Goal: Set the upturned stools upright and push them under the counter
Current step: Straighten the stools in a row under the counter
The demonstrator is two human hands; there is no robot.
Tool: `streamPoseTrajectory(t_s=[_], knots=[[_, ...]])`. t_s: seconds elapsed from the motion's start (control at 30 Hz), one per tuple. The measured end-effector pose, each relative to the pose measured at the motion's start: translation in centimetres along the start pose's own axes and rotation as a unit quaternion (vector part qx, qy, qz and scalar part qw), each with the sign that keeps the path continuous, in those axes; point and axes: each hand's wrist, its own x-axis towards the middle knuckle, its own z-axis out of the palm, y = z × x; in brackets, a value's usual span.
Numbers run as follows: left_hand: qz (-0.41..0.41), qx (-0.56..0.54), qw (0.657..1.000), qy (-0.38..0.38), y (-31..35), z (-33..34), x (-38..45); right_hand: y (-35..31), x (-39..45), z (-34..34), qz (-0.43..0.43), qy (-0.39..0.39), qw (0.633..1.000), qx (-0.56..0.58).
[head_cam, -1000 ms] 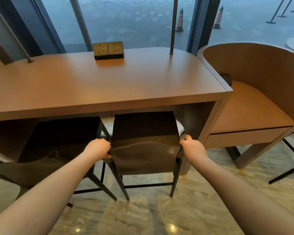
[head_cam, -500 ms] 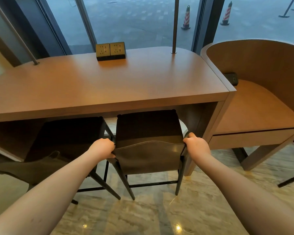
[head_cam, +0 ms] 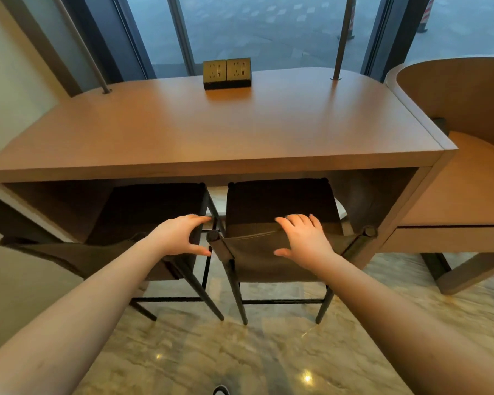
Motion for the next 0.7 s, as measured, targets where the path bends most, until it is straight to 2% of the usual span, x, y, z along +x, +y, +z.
streamPoseTrajectory(t_s=[0.1,0.27,0.47,0.7], knots=[[-0.009,0.044,0.999,0.008,-4.9,0.4,-1.9,-6.4,2.2,1.2,-0.078,0.026,0.995,0.052],[-0.003,0.054,0.998,0.035,-11.4,2.2,-3.8,-13.3,4.9,2.3,-0.095,0.015,0.991,0.090],[0.021,0.038,0.997,0.063,-14.2,3.4,-2.4,-16.2,6.1,2.6,-0.037,-0.031,0.996,0.073],[0.056,0.055,0.996,0.048,-15.2,2.9,-1.2,-16.6,6.1,2.9,-0.017,-0.020,0.999,0.043]])
